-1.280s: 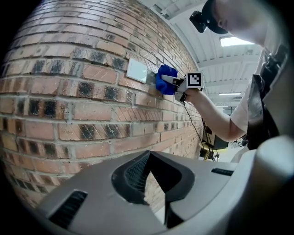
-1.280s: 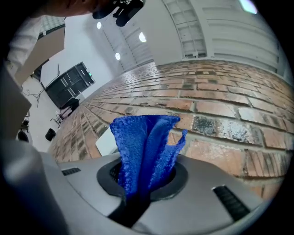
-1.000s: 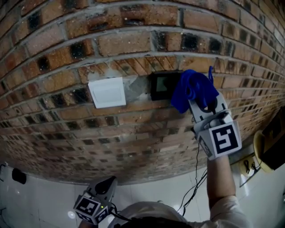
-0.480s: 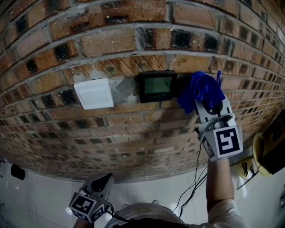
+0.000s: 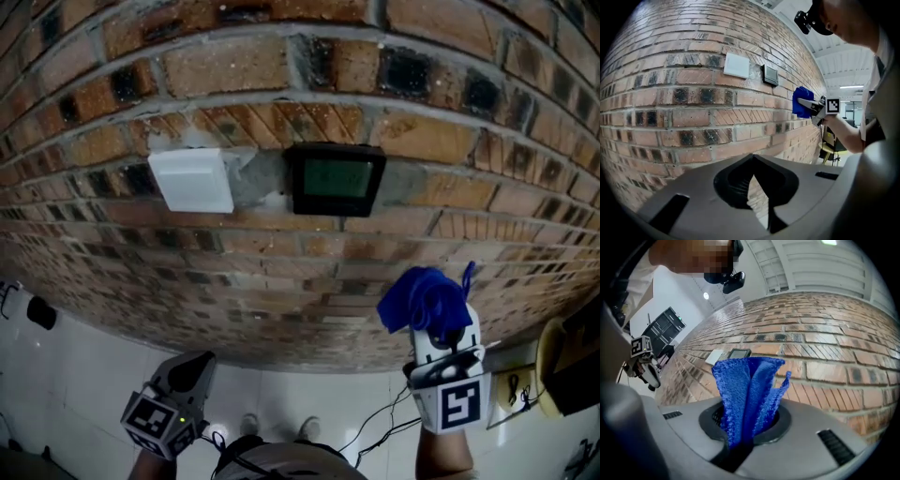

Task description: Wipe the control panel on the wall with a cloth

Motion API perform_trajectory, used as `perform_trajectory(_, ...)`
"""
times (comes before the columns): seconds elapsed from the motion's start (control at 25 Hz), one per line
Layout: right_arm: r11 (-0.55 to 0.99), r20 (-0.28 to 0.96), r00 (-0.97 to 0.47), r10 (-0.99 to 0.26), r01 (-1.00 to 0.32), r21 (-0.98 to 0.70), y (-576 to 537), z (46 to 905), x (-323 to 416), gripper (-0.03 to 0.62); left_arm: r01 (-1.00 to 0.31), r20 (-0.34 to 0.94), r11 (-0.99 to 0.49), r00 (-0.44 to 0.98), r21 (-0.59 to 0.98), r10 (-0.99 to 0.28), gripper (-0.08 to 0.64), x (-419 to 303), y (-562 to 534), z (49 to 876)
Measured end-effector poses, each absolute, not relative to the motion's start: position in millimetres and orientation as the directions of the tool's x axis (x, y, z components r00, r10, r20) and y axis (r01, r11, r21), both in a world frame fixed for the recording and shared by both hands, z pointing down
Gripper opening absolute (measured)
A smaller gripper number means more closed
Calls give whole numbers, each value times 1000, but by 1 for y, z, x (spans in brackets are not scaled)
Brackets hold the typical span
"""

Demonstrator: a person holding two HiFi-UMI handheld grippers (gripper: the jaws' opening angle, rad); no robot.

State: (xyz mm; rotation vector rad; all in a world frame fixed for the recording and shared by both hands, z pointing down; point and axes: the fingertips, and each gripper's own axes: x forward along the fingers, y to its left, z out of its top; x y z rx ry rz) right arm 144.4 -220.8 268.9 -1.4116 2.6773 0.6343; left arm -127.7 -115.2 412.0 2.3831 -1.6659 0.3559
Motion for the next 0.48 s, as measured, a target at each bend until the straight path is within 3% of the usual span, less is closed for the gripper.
perform_trajectory(0.32,598,6,-612,-791,-771,220,-159,379,164,91,-938,338,-348,328,2,-882,2,-108,-93,409)
perform_trajectory(0.48,581,32,-586,-810,-793,184,-109,383,169,91,-928,300,-373,357,5,-884,2,-114,-63,399)
